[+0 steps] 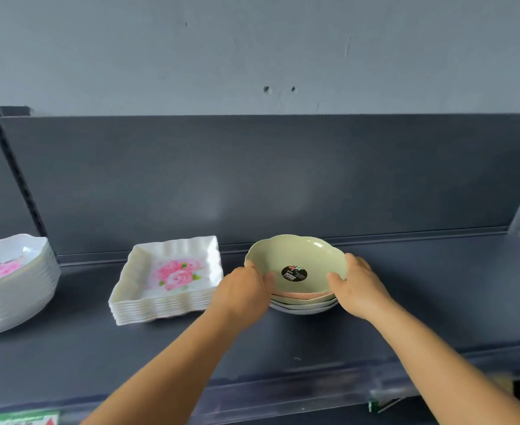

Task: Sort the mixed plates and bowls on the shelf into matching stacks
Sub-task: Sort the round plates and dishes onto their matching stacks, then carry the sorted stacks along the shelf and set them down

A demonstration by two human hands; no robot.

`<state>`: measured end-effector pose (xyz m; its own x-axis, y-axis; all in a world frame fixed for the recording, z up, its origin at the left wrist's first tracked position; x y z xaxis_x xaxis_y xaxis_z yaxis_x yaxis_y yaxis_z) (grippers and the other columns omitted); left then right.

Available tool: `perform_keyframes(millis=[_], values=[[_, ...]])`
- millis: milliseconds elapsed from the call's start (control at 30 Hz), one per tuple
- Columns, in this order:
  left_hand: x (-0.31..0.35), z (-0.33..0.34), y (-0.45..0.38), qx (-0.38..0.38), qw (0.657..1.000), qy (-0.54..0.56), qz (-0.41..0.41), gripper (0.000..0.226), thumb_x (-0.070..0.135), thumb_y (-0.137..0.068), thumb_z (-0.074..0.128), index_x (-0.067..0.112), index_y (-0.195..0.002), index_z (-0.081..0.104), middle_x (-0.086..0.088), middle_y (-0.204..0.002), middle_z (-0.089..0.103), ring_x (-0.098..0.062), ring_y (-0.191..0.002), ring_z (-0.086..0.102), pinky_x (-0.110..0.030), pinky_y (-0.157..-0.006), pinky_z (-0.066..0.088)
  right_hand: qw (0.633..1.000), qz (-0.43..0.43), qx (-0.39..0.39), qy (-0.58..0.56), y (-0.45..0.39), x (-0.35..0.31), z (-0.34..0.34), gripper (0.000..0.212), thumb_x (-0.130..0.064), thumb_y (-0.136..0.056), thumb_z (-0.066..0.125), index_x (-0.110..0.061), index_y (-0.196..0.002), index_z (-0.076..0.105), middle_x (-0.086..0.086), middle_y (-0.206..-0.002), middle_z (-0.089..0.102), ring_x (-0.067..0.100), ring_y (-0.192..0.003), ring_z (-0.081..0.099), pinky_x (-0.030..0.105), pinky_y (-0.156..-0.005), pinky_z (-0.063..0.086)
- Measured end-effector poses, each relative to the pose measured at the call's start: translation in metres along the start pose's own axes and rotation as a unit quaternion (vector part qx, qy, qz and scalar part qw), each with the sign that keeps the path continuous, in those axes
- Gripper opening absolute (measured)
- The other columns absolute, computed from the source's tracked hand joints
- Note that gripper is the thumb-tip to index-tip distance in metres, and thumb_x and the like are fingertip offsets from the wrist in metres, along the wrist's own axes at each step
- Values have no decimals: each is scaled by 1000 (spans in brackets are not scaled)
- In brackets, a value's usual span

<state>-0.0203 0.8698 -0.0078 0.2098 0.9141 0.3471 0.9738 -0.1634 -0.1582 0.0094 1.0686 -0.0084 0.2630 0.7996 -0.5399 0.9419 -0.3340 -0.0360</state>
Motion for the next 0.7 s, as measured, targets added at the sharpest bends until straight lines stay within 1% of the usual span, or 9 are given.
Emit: perform_keyframes(millis=[67,167,200,267,333,433,567,633,700], values=[[-3,5,-8,-7,998,47,-39,44,40,-98,36,1,-115,49,-13,-107,66,-32,-95,62,-30,-69,38,998,25,-13,-51,-4,6,2,39,-28,-94,43,-8,-127,41,10,-128,52,28,-101,52,31,-77,42],[-9,19,-20,-52,988,111,-96,42,34,-93,40,-1,-108,58,-9,-93,66,-18,-63,56,-26,-51,36,990,55,-30,-123,-9,14,5,33,-27,-94,43,-10,-122,43,9,-118,58,28,-93,55,32,-73,44],[-11,23,-22,-65,982,135,-111,41,31,-89,41,-1,-108,60,-9,-90,67,-16,-59,55,-25,-47,34,987,61,-29,-144,-9,16,6,31,-27,-93,43,-11,-119,44,9,-116,59,29,-93,57,34,-74,47],[-12,28,-23,-70,971,185,-132,41,27,-82,42,0,-106,61,-11,-91,70,-22,-67,62,-24,-50,40,984,63,-22,-167,-10,17,7,28,-25,-91,44,-12,-116,47,8,-113,59,31,-95,61,37,-75,50],[-10,26,-22,-50,969,202,-129,40,25,-81,41,1,-105,61,-12,-94,71,-29,-81,67,-26,-54,44,983,57,-15,-173,-8,16,5,28,-21,-92,44,-12,-117,47,7,-112,59,29,-94,59,34,-71,48],[-4,8,-21,13,975,195,-104,33,20,-87,39,-1,-106,57,-14,-97,68,-36,-94,64,-29,-50,36,982,24,14,-184,-7,7,-5,29,-18,-93,43,-14,-122,45,5,-112,58,25,-92,54,31,-70,42],[-4,-30,-14,61,973,210,-80,20,16,-90,35,4,-94,50,-10,-81,59,-38,-84,59,-29,-51,30,980,-18,39,-197,-7,-18,-23,26,-21,-93,42,-14,-118,47,4,-109,59,27,-92,56,32,-70,41],[-12,-45,-13,75,971,214,-77,19,16,-89,34,5,-90,50,-20,-90,63,-38,-81,59,-30,-52,31,979,-33,34,-200,-6,-33,-26,26,-22,-93,42,-14,-116,47,5,-109,59,30,-95,59,34,-71,45],[-23,-60,-6,89,967,226,-81,16,17,-87,35,6,-88,47,-23,-95,63,-36,-72,58,-31,-55,39,977,-47,27,-205,-2,-49,-24,27,-23,-92,42,-14,-117,47,5,-111,58,31,-97,61,39,-76,49]])
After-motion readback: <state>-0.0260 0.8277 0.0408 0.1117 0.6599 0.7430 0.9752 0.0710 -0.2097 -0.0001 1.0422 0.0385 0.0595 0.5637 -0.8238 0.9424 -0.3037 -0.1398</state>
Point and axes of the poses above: each hand's wrist, its own y-axis away from the middle knuckle, its own z-axis out of the palm, x = y × z, the point moved 5 cm from there along -y, towards the middle knuckle
